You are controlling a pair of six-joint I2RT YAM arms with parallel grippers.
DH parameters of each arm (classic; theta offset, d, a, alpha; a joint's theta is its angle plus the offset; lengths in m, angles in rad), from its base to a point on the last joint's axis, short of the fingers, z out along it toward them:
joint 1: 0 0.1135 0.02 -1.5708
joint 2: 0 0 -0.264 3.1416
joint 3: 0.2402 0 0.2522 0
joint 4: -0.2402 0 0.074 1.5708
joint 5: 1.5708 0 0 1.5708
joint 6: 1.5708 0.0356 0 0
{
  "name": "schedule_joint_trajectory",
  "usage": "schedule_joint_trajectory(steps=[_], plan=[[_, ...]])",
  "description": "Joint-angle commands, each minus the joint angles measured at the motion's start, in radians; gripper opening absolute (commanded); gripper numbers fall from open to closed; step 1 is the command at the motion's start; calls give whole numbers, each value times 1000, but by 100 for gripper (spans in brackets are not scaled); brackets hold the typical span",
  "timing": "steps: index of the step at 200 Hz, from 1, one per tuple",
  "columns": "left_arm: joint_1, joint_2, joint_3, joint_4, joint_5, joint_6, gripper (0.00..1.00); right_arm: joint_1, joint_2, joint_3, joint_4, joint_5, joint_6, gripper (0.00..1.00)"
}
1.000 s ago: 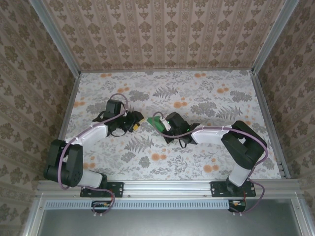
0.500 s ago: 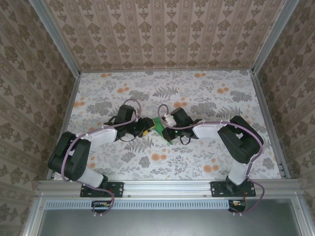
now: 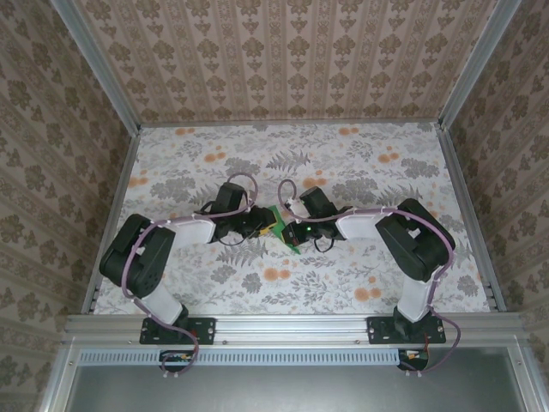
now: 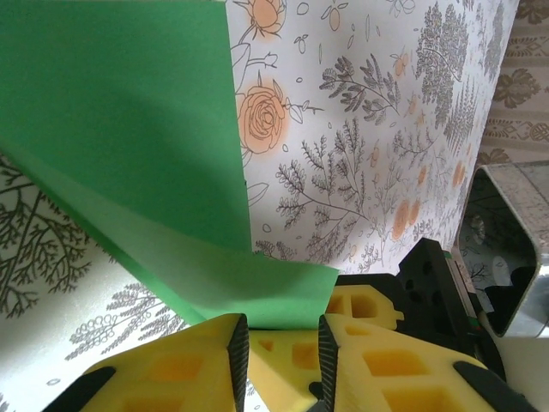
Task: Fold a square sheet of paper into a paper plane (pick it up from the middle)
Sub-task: Fold the wing for the fifth time at the center of the table.
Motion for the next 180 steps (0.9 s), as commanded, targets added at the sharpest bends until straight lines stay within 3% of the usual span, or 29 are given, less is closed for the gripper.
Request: schedule_joint_trajectory(steps=[1,100,180], plan=[[-8,26,30,28,16,21,28,-9,26,15,-4,-44,22,0],[-9,99,75,23,28,49,21,-23,44,15,-16,-62,41,0],[-29,50,4,71,11,49,19,-38,82,17,8,-116,88,0]])
